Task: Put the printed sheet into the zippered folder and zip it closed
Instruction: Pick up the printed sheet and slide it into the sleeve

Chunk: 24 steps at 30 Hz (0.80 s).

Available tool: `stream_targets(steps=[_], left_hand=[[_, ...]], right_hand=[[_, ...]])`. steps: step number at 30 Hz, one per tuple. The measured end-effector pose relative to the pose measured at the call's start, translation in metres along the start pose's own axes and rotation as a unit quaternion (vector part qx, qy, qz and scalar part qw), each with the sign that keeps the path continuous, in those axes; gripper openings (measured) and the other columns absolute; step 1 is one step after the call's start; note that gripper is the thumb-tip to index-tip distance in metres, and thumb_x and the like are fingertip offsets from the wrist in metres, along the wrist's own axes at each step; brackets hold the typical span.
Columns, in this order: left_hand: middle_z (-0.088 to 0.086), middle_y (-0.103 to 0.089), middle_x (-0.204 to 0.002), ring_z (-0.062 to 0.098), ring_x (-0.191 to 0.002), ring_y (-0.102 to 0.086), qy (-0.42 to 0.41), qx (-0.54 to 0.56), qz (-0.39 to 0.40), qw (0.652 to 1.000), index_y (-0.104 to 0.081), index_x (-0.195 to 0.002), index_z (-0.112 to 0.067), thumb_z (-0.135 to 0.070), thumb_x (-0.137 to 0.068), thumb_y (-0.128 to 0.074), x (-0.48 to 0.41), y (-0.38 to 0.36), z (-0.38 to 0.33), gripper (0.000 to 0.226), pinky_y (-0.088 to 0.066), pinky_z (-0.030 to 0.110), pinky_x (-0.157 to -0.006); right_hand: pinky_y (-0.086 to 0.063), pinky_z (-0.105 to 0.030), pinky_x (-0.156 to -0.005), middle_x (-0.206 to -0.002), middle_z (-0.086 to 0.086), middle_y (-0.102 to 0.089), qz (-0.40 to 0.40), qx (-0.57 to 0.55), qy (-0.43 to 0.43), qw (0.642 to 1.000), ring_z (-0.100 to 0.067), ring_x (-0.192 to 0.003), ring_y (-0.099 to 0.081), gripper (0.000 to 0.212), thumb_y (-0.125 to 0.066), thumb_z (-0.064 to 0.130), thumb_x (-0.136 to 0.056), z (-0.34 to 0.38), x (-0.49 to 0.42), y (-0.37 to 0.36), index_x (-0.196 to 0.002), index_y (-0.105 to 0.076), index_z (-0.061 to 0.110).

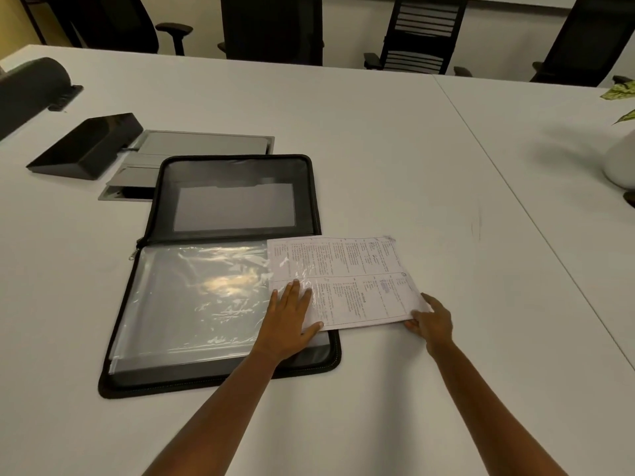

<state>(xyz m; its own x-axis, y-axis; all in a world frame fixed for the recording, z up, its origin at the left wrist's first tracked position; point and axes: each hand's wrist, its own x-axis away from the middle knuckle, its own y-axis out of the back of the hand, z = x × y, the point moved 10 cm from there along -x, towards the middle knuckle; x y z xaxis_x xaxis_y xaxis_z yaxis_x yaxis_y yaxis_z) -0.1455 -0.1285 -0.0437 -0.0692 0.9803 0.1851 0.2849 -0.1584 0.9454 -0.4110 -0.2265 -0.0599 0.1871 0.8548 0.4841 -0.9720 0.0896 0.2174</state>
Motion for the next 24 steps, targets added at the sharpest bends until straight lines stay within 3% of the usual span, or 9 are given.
stream_targets(steps=[2,5,6,8,10,12,15,19,24], left_hand=[[0.016,-0.003,-0.157,0.032,-0.146,-0.003,0.005,0.008,0.013,1.0,-0.011,-0.148,-0.013,-0.078,-0.054,0.029,0.001,-0.003,0.001,0.121,0.012,0.04,-0.109],[0.022,-0.034,-0.148,0.038,-0.136,-0.035,0.007,-0.025,-0.003,1.0,-0.039,-0.139,-0.009,-0.072,-0.075,0.017,-0.001,0.0,0.003,0.107,-0.02,0.051,-0.11],[0.022,-0.035,-0.147,0.038,-0.135,-0.037,0.004,-0.02,-0.016,1.0,-0.041,-0.138,-0.009,-0.072,-0.076,0.018,-0.002,0.001,0.004,0.106,-0.023,0.052,-0.11],[0.017,-0.014,-0.156,0.033,-0.145,-0.014,-0.005,-0.004,-0.002,1.0,-0.022,-0.146,-0.013,-0.077,-0.061,0.027,-0.001,-0.006,0.006,0.117,-0.003,0.045,-0.115],[0.013,-0.003,-0.158,0.028,-0.147,-0.003,0.007,0.011,-0.011,1.0,-0.013,-0.148,-0.016,-0.078,-0.052,0.034,0.001,-0.003,0.013,0.124,0.01,0.037,-0.112],[0.012,-0.004,-0.158,0.027,-0.147,-0.003,0.025,0.014,-0.013,0.999,-0.013,-0.148,-0.015,-0.078,-0.049,0.036,0.003,0.001,0.025,0.127,0.006,0.038,-0.115],[0.011,-0.003,-0.158,0.027,-0.147,-0.004,0.068,0.006,-0.012,0.998,-0.014,-0.148,-0.016,-0.079,-0.049,0.036,0.011,0.011,0.053,0.127,-0.002,0.042,-0.119],[0.013,-0.011,-0.157,0.029,-0.146,-0.011,0.14,0.011,-0.032,0.99,-0.021,-0.147,-0.014,-0.064,-0.082,-0.005,0.025,0.029,0.104,0.084,-0.01,0.046,-0.119],[0.029,-0.048,-0.133,0.042,-0.121,-0.05,0.221,-0.037,-0.095,0.97,-0.052,-0.123,-0.002,-0.038,-0.092,-0.049,0.052,0.051,0.178,0.048,-0.042,0.06,-0.097]], right_hand=[[-0.057,-0.035,-0.068,-0.132,-0.024,-0.049,0.023,0.004,0.0,1.0,-0.037,-0.095,-0.06,0.052,-0.05,-0.014,-0.082,-0.008,0.008,-0.013,-0.128,-0.046,0.008],[-0.06,-0.026,-0.055,-0.125,-0.024,-0.052,0.058,0.005,-0.003,0.998,-0.035,-0.088,-0.061,0.053,-0.051,-0.014,-0.082,-0.016,0.02,-0.034,-0.13,-0.044,0.007],[-0.06,-0.028,-0.059,-0.122,-0.024,-0.054,0.072,0.011,-0.005,0.997,-0.034,-0.087,-0.062,0.053,-0.052,-0.014,-0.082,-0.017,0.025,-0.041,-0.13,-0.044,0.007],[-0.057,-0.036,-0.072,-0.114,-0.022,-0.057,0.09,0.052,0.002,0.995,-0.031,-0.083,-0.062,0.051,-0.052,-0.011,-0.083,-0.015,0.032,-0.05,-0.13,-0.044,0.006],[-0.055,-0.034,-0.07,-0.109,-0.021,-0.06,0.091,0.108,0.025,0.99,-0.027,-0.081,-0.059,0.044,-0.05,-0.006,-0.085,-0.007,0.034,-0.053,-0.127,-0.047,0.004],[-0.055,-0.034,-0.072,-0.117,-0.021,-0.06,0.081,0.154,0.044,0.984,-0.029,-0.089,-0.058,0.041,-0.049,0.0,-0.086,0.004,0.032,-0.053,-0.126,-0.048,0.004],[-0.043,-0.042,-0.101,-0.126,-0.02,-0.057,0.06,0.226,0.067,0.97,-0.034,-0.115,-0.051,0.044,-0.048,0.005,-0.086,0.022,0.026,-0.054,-0.129,-0.045,0.004],[-0.039,-0.037,-0.102,-0.131,-0.018,-0.053,0.07,0.237,0.059,0.967,-0.035,-0.122,-0.048,0.039,-0.049,0.005,-0.086,0.036,0.018,-0.068,-0.124,-0.051,0.002],[-0.042,-0.036,-0.083,-0.089,-0.013,-0.056,0.077,0.227,0.066,0.969,-0.027,-0.089,-0.051,0.016,-0.049,0.001,-0.084,0.049,0.021,-0.085,-0.08,-0.064,0.005]])
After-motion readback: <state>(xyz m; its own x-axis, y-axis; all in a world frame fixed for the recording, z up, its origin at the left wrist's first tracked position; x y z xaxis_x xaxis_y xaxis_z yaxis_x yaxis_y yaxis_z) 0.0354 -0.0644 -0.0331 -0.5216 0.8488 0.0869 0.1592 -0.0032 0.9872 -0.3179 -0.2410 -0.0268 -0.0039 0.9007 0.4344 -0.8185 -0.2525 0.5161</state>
